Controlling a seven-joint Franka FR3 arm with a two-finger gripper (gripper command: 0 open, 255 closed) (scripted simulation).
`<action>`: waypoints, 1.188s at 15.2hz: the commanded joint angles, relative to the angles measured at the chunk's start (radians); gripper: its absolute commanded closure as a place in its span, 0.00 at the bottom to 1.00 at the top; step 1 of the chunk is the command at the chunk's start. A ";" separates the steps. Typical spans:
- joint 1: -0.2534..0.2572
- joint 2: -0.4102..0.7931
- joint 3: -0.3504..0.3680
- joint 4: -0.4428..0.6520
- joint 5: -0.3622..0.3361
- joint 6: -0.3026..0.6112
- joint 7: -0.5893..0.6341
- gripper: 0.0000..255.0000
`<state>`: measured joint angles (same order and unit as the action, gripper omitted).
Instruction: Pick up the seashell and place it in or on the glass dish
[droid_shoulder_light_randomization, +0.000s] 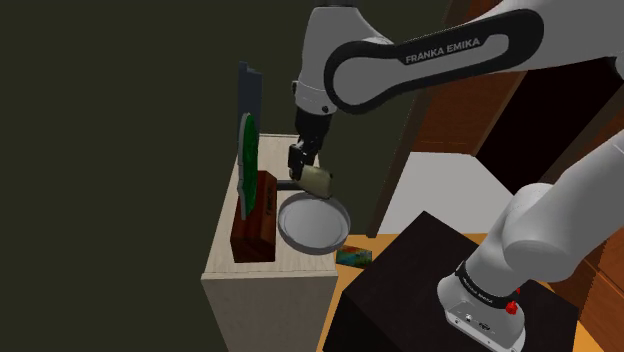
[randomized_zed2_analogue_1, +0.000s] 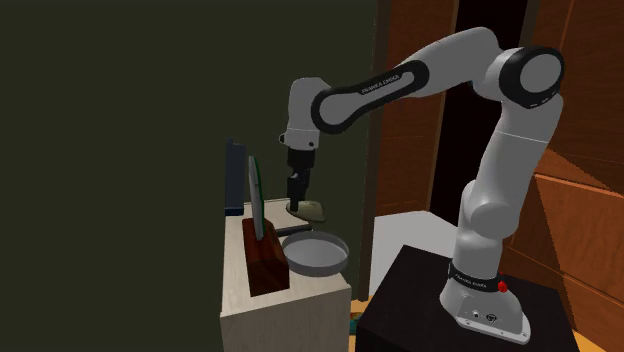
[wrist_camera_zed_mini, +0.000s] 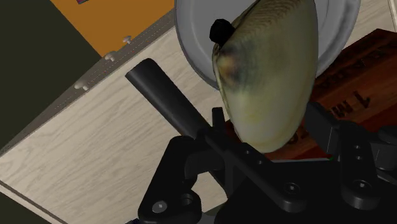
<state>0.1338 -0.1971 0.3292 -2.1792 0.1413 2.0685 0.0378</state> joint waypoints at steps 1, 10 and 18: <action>0.019 -0.056 0.015 -0.038 0.020 -0.013 0.024 1.00; 0.031 -0.051 0.035 -0.142 0.032 0.098 0.035 1.00; 0.031 -0.004 0.046 -0.202 0.026 0.203 0.038 1.00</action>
<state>0.1650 -0.2063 0.3742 -2.3773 0.1685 2.2616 0.0745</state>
